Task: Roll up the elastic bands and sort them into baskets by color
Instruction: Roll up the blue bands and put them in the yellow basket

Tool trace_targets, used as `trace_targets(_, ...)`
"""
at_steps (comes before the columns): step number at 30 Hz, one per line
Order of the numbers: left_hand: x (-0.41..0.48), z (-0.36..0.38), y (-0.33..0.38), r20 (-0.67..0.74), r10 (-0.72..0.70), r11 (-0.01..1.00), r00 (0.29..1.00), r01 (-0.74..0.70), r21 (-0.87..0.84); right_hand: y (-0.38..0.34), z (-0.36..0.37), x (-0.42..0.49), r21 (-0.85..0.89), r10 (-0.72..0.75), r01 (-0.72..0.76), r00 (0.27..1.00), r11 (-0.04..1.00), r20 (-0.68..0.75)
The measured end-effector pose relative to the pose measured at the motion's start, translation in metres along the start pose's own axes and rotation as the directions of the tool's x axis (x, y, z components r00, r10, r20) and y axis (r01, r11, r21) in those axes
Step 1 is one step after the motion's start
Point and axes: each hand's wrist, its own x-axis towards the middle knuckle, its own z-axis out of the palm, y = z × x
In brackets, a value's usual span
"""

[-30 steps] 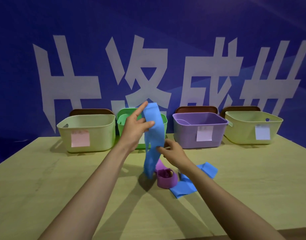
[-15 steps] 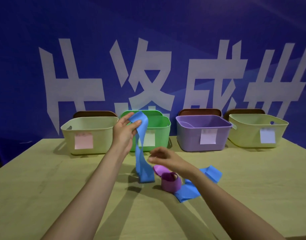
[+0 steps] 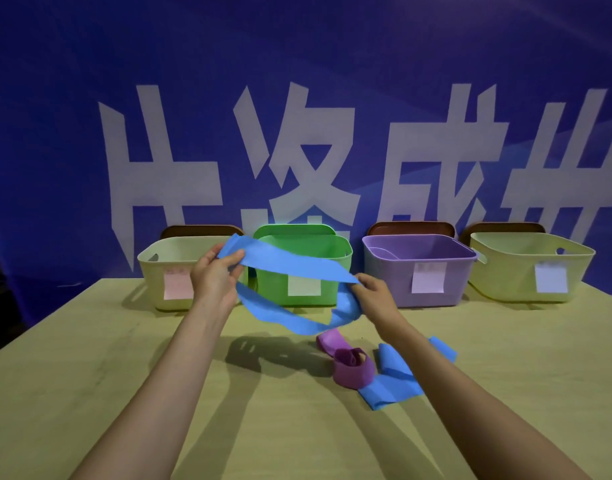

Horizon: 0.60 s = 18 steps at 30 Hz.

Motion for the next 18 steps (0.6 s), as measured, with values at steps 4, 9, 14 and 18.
trace_targets(4, -0.004, 0.0, -0.011, -0.037, -0.059, 0.998, 0.998, 0.059, -0.008, -0.016, -0.016, -0.001, 0.124, 0.102, -0.125, 0.979, 0.984, 0.177)
trace_targets(9, -0.012, 0.007, -0.019, -0.055, -0.109, 0.994, 0.993, 0.107, -0.037, -0.011, -0.034, -0.005, 0.348, 0.177, -0.316, 0.909, 0.882, 0.377)
trace_targets(14, -0.012, 0.008, -0.019, -0.058, -0.127, 0.99, 0.99, 0.123, -0.062, -0.008, -0.049, -0.009, 0.26, 0.091, -0.261, 0.847, 0.93, 0.524)
trace_targets(18, -0.014, 0.007, -0.021, -0.055, -0.093, 0.995, 0.994, 0.095, 0.018, -0.003, -0.049, 0.0, -0.486, -0.144, 0.12, 0.989, 0.865, -0.013)
